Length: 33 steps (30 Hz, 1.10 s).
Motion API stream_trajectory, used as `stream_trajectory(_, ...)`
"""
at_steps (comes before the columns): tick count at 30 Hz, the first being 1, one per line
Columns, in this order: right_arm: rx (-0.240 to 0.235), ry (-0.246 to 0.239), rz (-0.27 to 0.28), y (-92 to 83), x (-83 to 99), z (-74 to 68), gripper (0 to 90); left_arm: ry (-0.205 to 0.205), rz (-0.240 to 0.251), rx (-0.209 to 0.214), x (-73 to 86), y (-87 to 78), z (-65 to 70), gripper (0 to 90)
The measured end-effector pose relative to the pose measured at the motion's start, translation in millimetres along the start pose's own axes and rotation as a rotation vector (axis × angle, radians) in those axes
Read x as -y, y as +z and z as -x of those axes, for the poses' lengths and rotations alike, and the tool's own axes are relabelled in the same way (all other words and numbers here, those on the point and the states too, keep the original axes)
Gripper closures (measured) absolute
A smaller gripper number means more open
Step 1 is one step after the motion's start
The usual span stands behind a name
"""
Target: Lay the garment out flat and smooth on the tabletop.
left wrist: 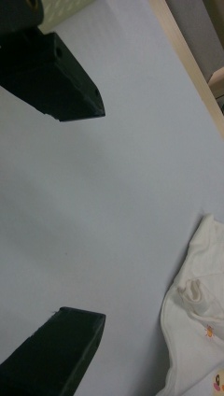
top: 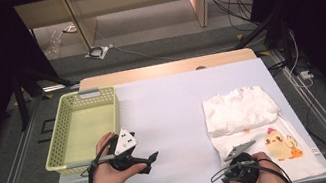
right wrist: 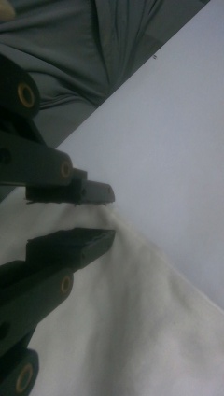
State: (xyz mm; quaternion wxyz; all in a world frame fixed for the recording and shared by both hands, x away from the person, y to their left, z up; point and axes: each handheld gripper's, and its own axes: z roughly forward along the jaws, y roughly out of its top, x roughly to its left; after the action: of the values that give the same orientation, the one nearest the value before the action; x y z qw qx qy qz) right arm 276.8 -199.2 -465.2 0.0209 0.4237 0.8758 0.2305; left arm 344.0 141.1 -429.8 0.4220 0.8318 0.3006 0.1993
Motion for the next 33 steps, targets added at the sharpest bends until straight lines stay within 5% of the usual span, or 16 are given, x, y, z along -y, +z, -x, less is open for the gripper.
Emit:
stream_trajectory(3,-0.030,0.014,0.003,-5.2,-2.3,3.7,74.4,0.001,0.000,0.000,0.0,-0.2,0.0,2.7)
stream_trajectory(4,-0.015,0.041,0.060,-15.3,-9.2,11.3,74.2,0.001,0.002,0.001,-0.2,-0.2,0.1,2.7)
stream_trajectory(8,0.045,0.064,0.135,-27.3,-30.1,29.9,72.4,0.002,-0.001,0.001,-0.3,0.8,0.0,2.8)
stream_trajectory(14,0.146,0.147,0.213,-5.1,-106.3,82.1,65.0,-0.003,-0.003,0.008,1.2,1.5,-0.8,2.9)
stream_trajectory(20,0.200,0.188,0.170,33.6,-158.4,108.7,61.5,-0.012,-0.003,0.010,3.4,1.3,-2.4,2.9)
stream_trajectory(26,0.260,0.202,0.085,54.3,-177.7,111.7,63.8,-0.013,-0.008,0.007,5.3,1.1,-3.0,2.9)
stream_trajectory(30,0.338,0.220,0.067,62.9,-178.9,111.1,83.4,-0.013,-0.009,0.006,5.5,0.8,-1.4,2.9)
stream_trajectory(33,0.322,0.253,0.071,62.9,-180.0,111.5,89.9,-0.012,-0.008,0.008,5.1,1.1,-0.5,2.9)
